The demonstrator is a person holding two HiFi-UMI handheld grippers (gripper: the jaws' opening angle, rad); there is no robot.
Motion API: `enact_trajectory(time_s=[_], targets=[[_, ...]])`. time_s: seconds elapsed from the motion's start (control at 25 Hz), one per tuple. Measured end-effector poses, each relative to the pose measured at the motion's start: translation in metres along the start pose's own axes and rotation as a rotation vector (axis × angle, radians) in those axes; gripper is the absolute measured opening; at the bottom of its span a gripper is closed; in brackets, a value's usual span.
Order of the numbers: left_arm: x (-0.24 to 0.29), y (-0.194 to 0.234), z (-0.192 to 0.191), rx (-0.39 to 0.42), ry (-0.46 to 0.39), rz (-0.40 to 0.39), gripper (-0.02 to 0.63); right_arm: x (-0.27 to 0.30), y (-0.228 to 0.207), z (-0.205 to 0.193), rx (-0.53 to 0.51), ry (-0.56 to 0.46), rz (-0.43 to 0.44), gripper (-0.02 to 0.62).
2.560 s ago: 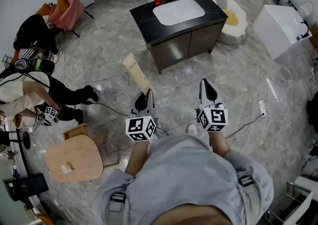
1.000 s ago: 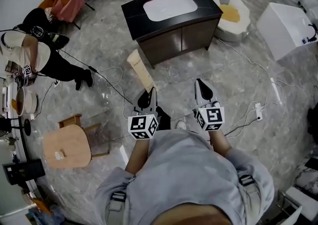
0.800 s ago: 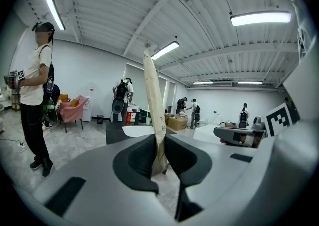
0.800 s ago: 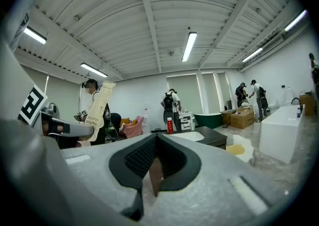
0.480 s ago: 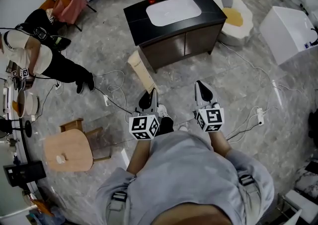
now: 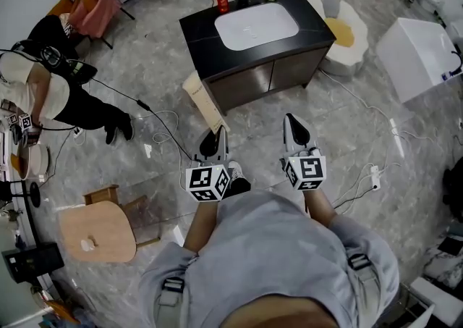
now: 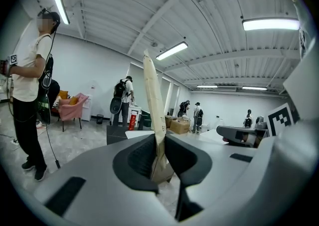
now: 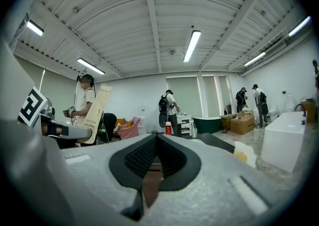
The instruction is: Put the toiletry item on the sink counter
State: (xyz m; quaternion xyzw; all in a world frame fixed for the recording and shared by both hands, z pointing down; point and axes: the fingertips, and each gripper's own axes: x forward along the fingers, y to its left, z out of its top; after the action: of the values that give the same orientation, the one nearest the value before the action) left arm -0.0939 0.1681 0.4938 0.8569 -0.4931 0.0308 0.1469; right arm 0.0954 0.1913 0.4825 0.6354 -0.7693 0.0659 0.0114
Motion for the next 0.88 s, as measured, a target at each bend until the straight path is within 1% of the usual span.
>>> enact_trajectory(time_s=[0.2, 0.36, 0.68, 0.88], targets=[[0.036, 0.031, 0.02, 0.0, -0.002, -0.042, 0.052, 0.046, -0.001, 0.016, -0.007, -0.006, -0.049, 0.005], [0.057, 0.061, 0.034, 0.009, 0.001, -0.068, 0.052, 0.081, 0.013, 0.019, 0.0, 0.004, -0.068, 0.005], [0.085, 0.104, 0.041, 0.009, 0.027, -0.101, 0.052, 0.13, 0.036, 0.026, 0.007, -0.005, -0.087, 0.005], [0.093, 0.123, 0.044, 0.006, 0.026, -0.092, 0.052, 0.149, 0.042, 0.025, -0.001, 0.006, -0.087, 0.005]])
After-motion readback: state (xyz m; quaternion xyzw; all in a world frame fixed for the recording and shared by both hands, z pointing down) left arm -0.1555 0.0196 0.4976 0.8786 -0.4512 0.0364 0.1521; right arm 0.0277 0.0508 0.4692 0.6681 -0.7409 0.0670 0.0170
